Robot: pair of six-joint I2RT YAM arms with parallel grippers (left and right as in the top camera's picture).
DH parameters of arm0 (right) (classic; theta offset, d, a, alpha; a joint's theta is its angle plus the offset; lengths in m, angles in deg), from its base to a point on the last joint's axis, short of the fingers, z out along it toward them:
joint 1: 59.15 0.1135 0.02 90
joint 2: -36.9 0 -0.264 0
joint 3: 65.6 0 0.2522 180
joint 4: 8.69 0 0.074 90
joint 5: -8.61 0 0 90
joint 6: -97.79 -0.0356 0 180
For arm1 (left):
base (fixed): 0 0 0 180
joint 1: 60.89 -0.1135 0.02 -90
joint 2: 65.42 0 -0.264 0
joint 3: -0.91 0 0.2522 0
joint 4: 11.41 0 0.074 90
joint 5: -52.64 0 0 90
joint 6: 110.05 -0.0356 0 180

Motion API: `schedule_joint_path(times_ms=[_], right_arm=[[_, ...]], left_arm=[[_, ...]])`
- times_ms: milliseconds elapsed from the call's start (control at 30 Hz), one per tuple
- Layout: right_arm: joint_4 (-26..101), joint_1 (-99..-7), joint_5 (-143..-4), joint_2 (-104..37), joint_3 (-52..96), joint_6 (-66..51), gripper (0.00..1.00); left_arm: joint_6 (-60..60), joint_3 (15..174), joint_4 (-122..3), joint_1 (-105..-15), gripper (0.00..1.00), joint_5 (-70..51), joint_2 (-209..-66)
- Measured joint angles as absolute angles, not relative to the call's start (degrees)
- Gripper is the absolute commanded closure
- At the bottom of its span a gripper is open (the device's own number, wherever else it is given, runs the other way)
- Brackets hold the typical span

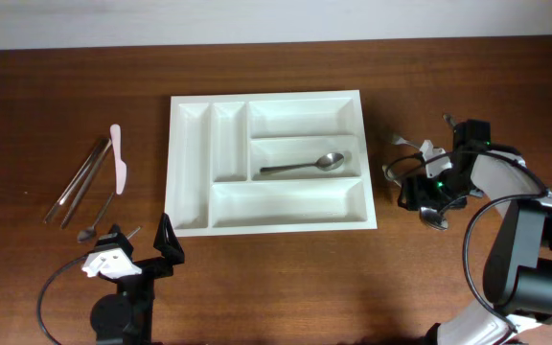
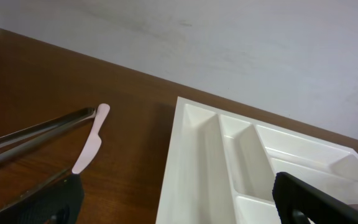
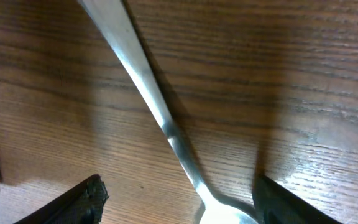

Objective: Pack container
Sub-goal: 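Return the right gripper and grasp the second silver spoon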

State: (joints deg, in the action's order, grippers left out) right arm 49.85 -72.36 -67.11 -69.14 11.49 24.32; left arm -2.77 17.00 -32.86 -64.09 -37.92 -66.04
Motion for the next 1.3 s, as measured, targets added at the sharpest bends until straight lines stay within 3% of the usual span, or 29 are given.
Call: schedule_joint_path(times_ms=[67,167,233,333,667,733,833,1100,1300], right_arm=[[49.78,-72.36,-66.89,-69.27,11.54,23.91,0.50],[49.74,-72.47,-66.41,-69.90,11.71,23.45,0.59],[49.65,-72.47,-66.24,-70.06,11.69,22.99,0.58],[49.78,-72.52,-65.84,-70.08,11.75,22.60,0.39],[48.87,-72.23,-79.96,-70.12,12.04,19.36,0.39],[48.71,-72.23,-81.01,-70.19,12.02,18.16,0.46],[48.54,-72.23,-81.14,-70.19,12.02,16.13,0.68],[48.28,-72.23,-80.75,-70.19,12.02,13.94,0.96],[48.28,-72.23,-80.49,-70.19,12.02,13.55,0.96]], left_arm=[[-2.77,17.00,-32.83,-64.09,0.01,-37.92,-66.04],[-2.77,17.00,-32.86,-64.09,0.01,-37.92,-66.04],[-2.77,17.00,-32.86,-64.09,0.01,-37.92,-66.04],[-2.77,17.00,-32.86,-64.09,0.01,-37.89,-66.04],[-2.77,17.00,-32.86,-64.09,0.01,-37.92,-66.04],[-2.77,17.00,-32.86,-64.09,0.01,-37.92,-66.04],[-2.77,17.00,-32.86,-64.09,0.01,-37.92,-66.04],[-2.77,17.00,-32.86,-64.09,0.01,-37.92,-66.04],[-2.77,17.00,-32.86,-64.09,0.01,-37.92,-66.04]])
